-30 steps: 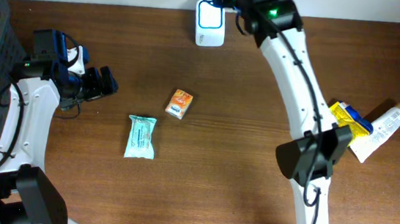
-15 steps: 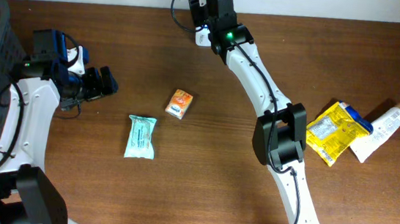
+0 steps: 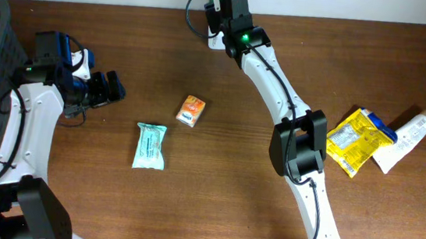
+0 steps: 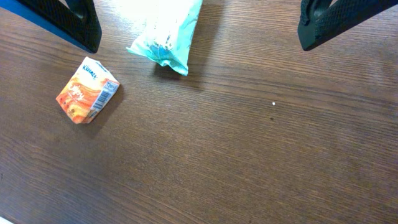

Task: Scan the item barcode
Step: 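Carry the jar right and set it down beside the yellow bag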

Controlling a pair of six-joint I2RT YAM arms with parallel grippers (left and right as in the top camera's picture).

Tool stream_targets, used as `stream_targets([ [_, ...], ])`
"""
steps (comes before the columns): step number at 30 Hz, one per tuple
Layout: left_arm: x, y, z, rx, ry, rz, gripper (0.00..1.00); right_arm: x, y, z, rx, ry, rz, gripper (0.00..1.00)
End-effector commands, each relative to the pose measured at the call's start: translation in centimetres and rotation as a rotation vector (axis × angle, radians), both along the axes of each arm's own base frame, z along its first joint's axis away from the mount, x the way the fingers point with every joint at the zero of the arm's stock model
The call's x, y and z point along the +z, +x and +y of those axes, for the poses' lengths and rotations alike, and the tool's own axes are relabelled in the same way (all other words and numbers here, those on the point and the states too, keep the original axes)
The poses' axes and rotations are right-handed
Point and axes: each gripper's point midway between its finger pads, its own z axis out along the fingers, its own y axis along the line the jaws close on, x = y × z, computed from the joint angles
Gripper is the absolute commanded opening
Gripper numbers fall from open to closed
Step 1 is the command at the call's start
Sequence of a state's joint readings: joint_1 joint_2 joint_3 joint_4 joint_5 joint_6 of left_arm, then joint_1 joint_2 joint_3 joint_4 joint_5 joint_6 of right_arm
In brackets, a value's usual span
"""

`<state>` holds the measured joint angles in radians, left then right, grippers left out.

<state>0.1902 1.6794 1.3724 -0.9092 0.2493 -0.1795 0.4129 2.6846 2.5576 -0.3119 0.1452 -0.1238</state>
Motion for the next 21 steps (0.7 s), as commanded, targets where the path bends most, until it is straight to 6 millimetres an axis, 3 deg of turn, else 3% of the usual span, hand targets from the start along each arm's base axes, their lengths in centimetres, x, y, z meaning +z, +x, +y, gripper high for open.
stream_targets([
  [1, -0.7, -0.1, 0.1, 0.002, 0.0, 0.019, 0.99, 3.4, 0.5, -0.5, -0.025, 0.02, -0.078, 0.46],
  [12, -0.7, -0.1, 0.1, 0.002, 0.0, 0.019, 0.99, 4.5, 0.4, -1.0, -0.03, 0.022, -0.083, 0.46],
  [15, -0.7, -0.1, 0.1, 0.002, 0.0, 0.019, 0.99, 6.6, -0.4, -1.3, -0.03, 0.023, -0.084, 0.46],
  [17, -0.7, -0.1, 0.1, 0.002, 0.0, 0.019, 0.99, 9.3, -1.4, -1.8, -0.03, 0.024, -0.085, 0.46],
  [21, -0.7, -0.1, 0.1, 0.002, 0.0, 0.019, 0.99, 14.2, -5.4, -2.4, 0.026, 0.024, -0.021, 0.45],
])
